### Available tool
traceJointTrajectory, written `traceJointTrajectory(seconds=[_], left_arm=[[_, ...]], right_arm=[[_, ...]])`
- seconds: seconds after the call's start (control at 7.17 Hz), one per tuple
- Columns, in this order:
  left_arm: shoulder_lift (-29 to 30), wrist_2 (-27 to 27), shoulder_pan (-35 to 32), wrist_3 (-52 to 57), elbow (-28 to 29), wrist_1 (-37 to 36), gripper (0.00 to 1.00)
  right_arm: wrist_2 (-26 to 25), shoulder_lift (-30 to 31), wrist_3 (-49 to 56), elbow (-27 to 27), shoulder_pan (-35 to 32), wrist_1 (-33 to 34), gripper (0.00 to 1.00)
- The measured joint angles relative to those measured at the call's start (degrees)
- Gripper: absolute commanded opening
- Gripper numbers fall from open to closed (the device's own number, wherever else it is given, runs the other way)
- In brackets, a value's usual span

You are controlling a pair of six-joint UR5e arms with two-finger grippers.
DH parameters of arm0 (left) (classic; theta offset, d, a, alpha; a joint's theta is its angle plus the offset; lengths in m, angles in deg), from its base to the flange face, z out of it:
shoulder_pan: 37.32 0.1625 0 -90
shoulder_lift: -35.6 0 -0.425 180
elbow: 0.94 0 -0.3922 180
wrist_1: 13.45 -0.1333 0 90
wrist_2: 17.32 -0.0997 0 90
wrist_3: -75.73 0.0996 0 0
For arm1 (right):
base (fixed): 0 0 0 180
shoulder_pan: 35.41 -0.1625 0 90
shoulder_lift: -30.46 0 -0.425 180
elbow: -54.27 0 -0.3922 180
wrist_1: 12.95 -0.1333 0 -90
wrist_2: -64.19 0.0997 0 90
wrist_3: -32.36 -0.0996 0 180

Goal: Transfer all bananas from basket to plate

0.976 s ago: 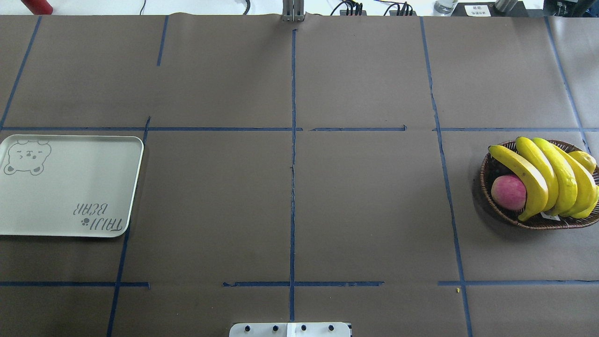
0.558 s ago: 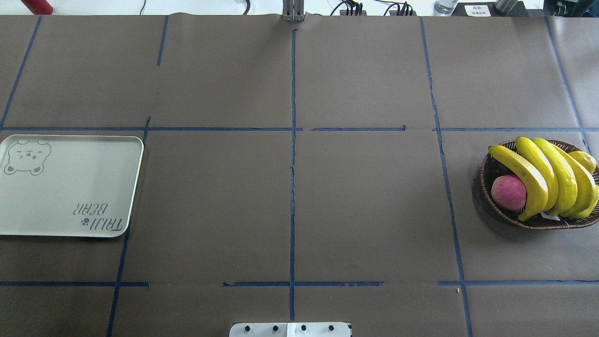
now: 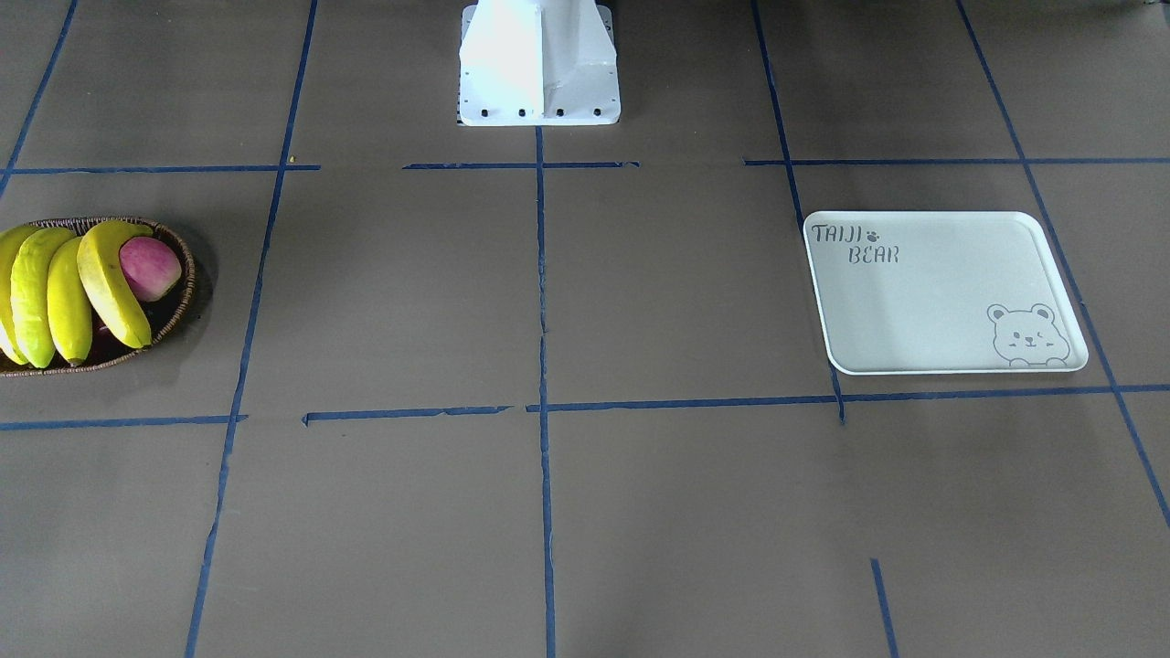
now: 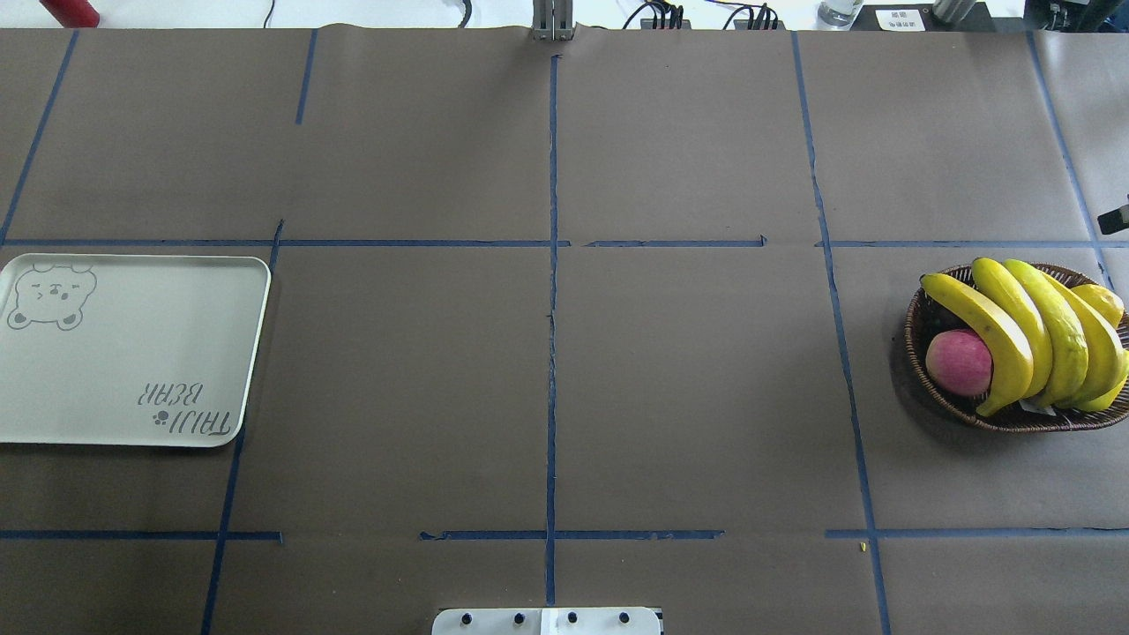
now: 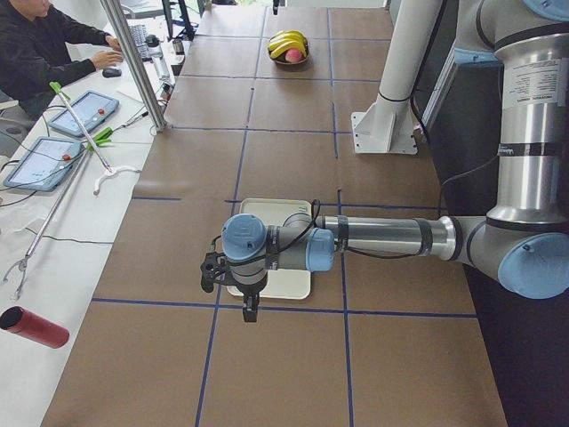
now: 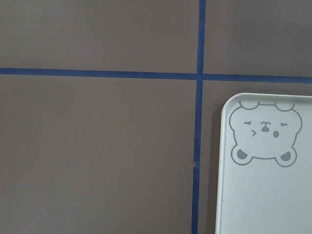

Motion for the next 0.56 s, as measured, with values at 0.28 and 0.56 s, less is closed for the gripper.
traceJointTrajectory(seconds=[0.28,0.56], left_arm=[[-0.1,0.0,0.0,-0.3,-0.1,0.2,1.0],[-0.2,0.1,-0.1,-0.1,-0.1,0.2,1.0]], right_arm=[[-2.6,2.3,-14.8,0.2,6.2,-12.4,0.99],[-8.0,4.2,-23.5,1.8,12.7,-17.8,0.97]])
